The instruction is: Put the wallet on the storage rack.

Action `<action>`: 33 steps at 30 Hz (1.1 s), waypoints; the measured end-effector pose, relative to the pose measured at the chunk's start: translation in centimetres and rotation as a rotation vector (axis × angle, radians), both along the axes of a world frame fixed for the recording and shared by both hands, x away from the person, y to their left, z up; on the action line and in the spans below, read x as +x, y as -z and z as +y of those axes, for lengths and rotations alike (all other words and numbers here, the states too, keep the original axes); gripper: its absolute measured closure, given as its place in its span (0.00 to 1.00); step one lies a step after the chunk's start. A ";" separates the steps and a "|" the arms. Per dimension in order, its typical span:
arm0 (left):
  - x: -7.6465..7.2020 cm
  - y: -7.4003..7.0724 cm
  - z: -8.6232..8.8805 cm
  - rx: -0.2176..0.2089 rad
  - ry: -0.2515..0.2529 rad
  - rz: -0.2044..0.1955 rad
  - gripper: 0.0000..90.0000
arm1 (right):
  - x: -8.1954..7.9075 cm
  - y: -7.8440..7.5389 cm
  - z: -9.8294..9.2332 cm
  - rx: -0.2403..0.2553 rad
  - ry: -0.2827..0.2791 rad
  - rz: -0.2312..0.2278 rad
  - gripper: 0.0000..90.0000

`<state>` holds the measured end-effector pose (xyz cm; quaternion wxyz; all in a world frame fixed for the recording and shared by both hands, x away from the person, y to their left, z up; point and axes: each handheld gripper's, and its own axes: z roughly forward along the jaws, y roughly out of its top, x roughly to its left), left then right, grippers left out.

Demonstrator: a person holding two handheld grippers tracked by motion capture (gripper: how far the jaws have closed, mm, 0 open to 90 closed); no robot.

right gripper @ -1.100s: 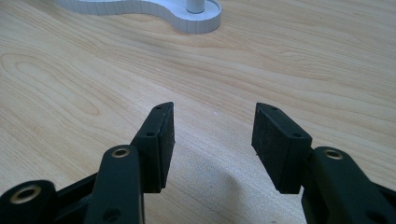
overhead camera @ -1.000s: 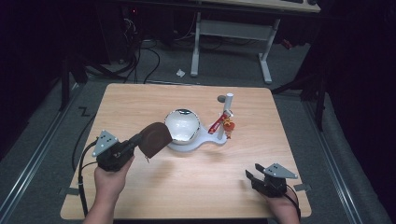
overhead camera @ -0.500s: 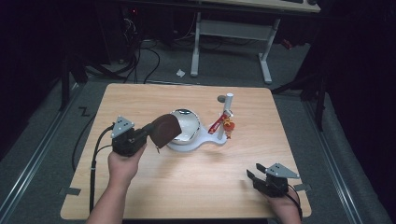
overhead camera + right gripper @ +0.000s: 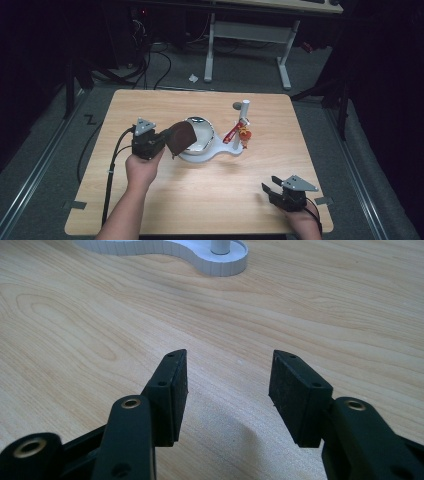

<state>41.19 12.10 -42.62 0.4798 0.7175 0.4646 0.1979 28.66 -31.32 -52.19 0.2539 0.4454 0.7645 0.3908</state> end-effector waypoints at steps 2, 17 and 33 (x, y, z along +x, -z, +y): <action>0.3 0.1 -0.2 0.007 -0.002 0.005 0.97 | 0.0 0.0 0.0 -0.002 -0.002 -0.001 0.55; 1.7 0.1 -1.5 0.006 -0.019 0.010 0.96 | 0.1 0.1 0.1 -0.004 -0.014 0.007 0.55; 3.6 0.5 -2.7 0.022 -0.026 0.002 0.96 | 0.2 0.2 0.1 -0.002 -0.019 0.008 0.55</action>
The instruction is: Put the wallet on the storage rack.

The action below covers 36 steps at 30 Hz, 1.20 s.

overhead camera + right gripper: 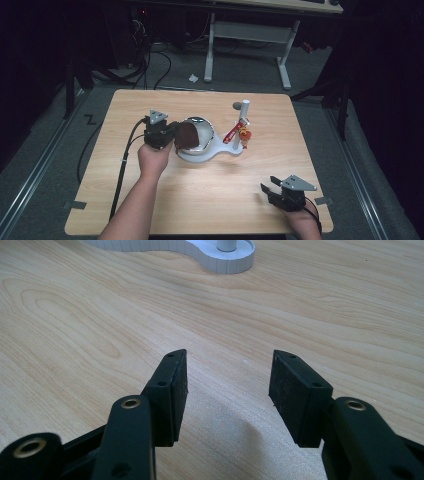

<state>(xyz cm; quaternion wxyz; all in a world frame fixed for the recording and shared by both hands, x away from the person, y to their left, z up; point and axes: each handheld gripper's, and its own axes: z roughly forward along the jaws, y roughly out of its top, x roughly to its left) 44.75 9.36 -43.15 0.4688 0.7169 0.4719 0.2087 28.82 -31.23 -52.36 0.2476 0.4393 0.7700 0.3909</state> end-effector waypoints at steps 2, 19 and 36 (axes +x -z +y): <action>0.2 0.0 -0.3 0.002 0.006 -0.002 0.96 | 0.0 0.0 -0.1 0.001 0.001 -0.001 0.55; 1.3 0.2 -1.1 0.000 0.011 -0.019 0.89 | 0.2 0.2 -0.1 0.008 -0.002 0.014 0.55; 0.0 -1.6 -0.5 0.016 0.008 -0.066 0.62 | 0.2 0.3 -0.2 0.000 -0.007 0.020 0.54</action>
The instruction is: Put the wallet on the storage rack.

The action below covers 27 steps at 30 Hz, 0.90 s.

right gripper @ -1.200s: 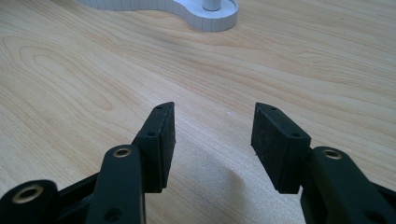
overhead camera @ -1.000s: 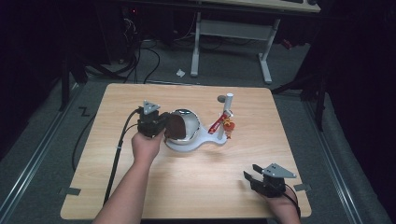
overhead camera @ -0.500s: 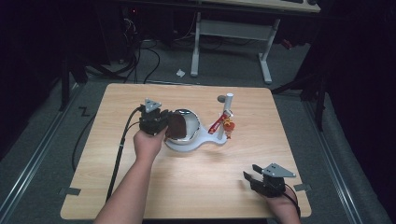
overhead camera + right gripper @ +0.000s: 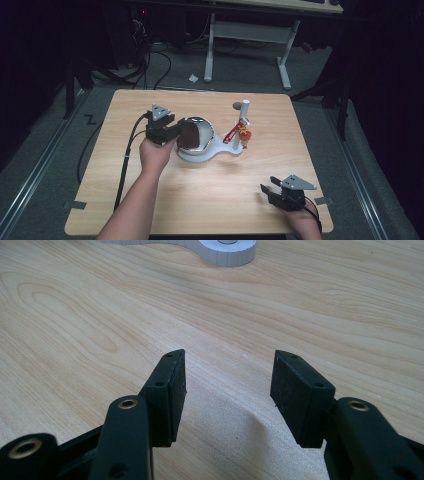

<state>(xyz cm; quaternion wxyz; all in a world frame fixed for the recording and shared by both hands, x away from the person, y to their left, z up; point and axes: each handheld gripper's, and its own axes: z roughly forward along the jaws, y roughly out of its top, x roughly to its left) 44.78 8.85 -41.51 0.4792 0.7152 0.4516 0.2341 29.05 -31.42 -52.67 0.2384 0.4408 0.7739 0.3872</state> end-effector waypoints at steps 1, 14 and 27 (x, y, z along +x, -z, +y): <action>-0.1 -0.1 0.0 0.002 0.000 -0.005 0.61 | 0.0 0.0 0.0 -0.002 0.000 -0.001 0.54; -2.0 -1.0 1.5 0.026 0.025 -0.028 0.50 | 0.0 0.1 0.0 -0.005 -0.001 -0.003 0.54; -4.3 0.2 4.5 0.007 0.062 0.002 0.38 | 0.0 0.1 0.2 -0.015 -0.003 -0.007 0.54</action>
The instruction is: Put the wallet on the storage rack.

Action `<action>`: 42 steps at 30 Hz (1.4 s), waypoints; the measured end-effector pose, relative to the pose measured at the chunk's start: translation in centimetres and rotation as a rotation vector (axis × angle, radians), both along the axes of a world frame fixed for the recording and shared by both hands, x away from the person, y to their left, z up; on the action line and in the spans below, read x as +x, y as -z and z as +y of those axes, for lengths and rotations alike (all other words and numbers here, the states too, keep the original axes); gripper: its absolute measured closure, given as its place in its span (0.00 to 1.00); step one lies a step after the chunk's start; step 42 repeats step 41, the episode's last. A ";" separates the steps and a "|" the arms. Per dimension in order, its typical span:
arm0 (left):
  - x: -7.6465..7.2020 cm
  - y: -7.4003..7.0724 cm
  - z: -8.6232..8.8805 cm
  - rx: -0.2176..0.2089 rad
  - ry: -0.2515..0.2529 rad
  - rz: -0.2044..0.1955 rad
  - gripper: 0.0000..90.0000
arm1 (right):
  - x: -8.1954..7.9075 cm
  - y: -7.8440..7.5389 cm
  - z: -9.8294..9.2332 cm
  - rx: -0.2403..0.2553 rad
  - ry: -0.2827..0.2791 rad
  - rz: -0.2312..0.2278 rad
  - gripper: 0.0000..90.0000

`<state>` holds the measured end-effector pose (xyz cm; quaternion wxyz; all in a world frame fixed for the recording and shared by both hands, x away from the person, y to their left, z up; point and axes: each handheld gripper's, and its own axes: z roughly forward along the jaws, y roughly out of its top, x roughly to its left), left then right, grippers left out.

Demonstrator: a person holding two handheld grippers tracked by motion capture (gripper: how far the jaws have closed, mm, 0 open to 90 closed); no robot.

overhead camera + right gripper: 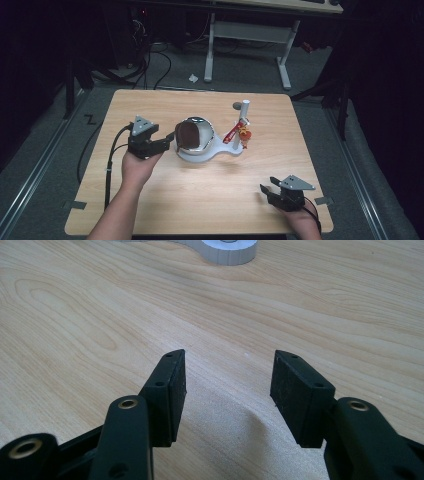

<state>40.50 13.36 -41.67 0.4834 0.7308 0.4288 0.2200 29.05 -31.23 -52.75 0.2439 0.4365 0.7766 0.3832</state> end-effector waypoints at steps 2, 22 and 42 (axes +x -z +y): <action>-0.4 0.2 0.5 -0.014 0.003 0.003 0.37 | 0.0 0.0 0.0 0.002 0.004 -0.001 0.54; -7.1 9.9 6.7 0.075 -0.005 0.179 0.33 | 0.0 0.0 0.1 -0.006 0.016 -0.004 0.54; -8.7 11.7 9.1 0.047 -0.010 0.220 0.34 | 0.4 0.3 -0.7 -0.012 0.096 0.008 0.54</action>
